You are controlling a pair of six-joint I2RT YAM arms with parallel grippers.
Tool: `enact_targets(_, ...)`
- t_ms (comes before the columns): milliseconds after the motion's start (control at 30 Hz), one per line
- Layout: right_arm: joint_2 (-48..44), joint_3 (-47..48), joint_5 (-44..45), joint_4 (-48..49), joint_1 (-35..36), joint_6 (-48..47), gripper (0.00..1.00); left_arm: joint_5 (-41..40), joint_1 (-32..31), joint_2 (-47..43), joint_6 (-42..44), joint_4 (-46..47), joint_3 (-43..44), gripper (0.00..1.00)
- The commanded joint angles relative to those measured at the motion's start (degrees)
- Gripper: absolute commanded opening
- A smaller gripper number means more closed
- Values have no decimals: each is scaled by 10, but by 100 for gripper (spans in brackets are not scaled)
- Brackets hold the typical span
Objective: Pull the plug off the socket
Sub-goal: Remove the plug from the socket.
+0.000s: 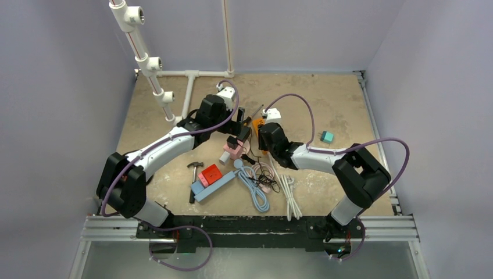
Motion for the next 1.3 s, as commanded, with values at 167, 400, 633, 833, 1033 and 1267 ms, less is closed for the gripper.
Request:
enact_targets(167,-2,17,3,2,3,-8,24,9,3,0,-10,10,6,95)
enact_targets(400,1,19,-7,3,3,-18,12,12,2,0,-11,10,6,95)
enact_targets(633,-13,10,-16,16,4,-24,3,12,2,1,-10,10,6,95)
enact_targets(833,-16,8,-15,17,4,-24,0,12,2,2,-10,10,6,95)
enact_targets(1033,-28,1,-14,24,4,-24,0,13,2,2,-10,9,7,95)
enact_targets(1267,-37,-4,-12,29,4,-24,0,13,2,1,-11,9,7,95)
